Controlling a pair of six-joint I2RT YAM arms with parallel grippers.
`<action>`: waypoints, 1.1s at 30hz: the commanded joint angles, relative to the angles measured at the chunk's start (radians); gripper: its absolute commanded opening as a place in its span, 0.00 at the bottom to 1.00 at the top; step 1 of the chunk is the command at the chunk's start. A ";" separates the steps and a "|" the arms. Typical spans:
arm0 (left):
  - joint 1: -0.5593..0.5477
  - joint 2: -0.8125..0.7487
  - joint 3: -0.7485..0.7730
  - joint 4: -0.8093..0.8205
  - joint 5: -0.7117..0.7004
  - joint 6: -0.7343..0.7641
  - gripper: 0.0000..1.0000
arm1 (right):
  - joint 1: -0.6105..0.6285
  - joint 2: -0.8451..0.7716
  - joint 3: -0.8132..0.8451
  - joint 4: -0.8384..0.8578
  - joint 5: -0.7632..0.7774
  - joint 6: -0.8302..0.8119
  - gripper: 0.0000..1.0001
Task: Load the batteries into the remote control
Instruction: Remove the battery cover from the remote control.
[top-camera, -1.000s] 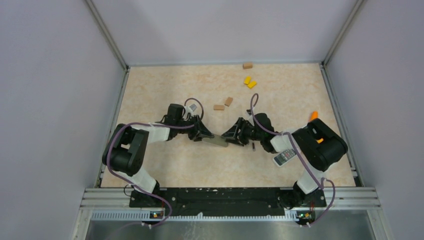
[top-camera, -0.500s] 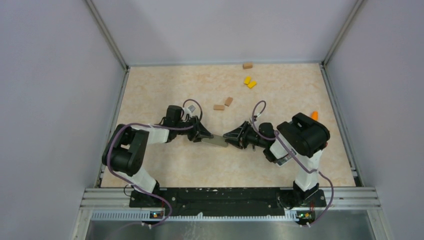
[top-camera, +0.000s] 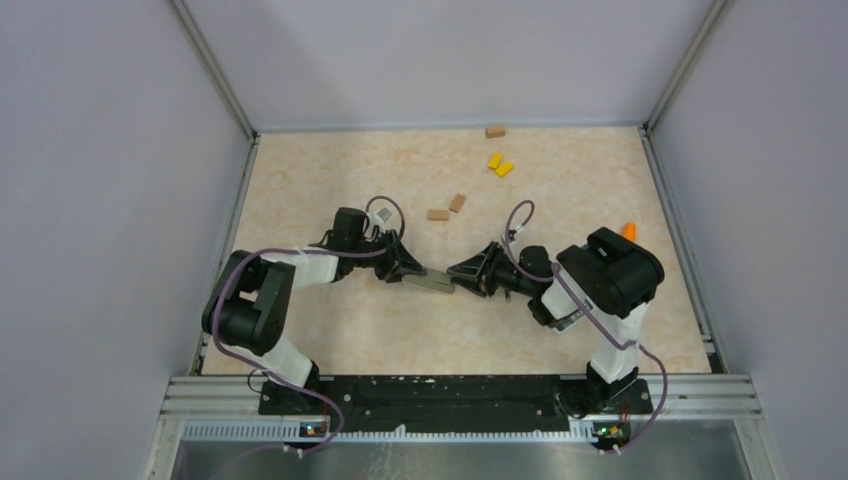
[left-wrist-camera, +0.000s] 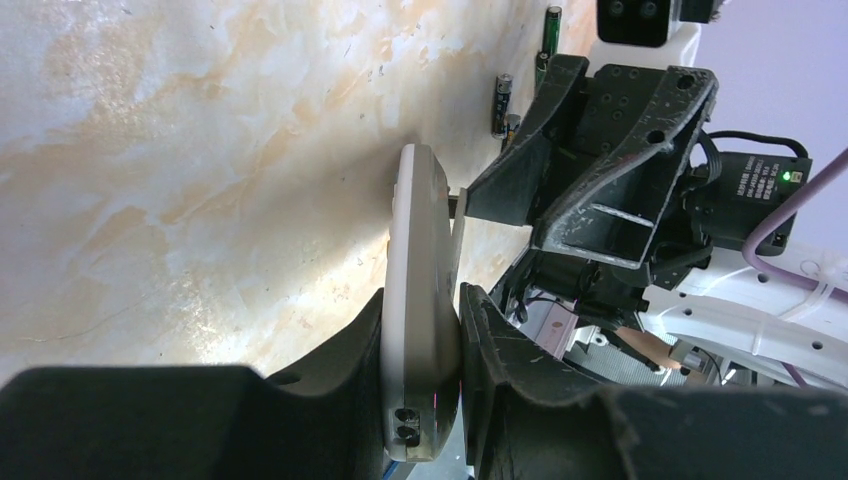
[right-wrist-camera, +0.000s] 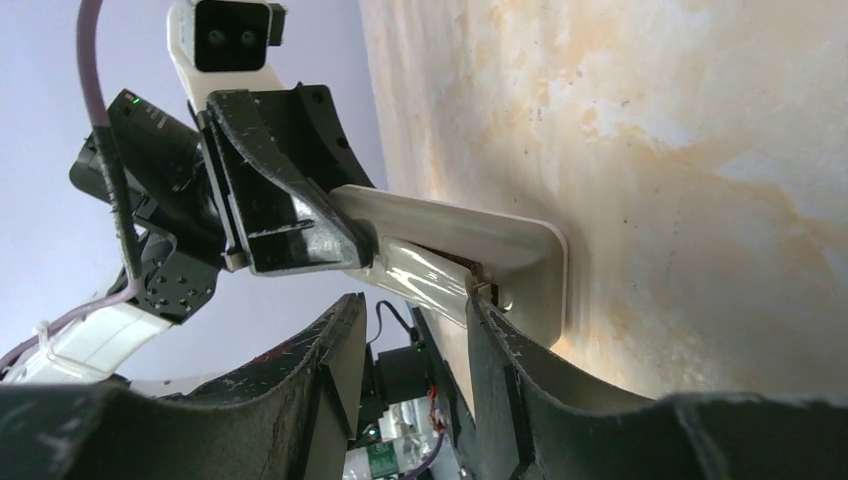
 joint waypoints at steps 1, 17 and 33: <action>-0.050 0.005 -0.003 -0.060 -0.052 0.034 0.00 | 0.053 -0.107 0.024 0.256 -0.036 -0.013 0.41; -0.049 -0.039 0.109 -0.343 -0.128 0.208 0.00 | -0.006 -0.393 0.180 -0.625 0.205 -0.521 0.45; -0.038 -0.099 0.332 -0.637 -0.168 0.467 0.00 | -0.032 -0.501 0.338 -0.998 0.121 -0.873 0.63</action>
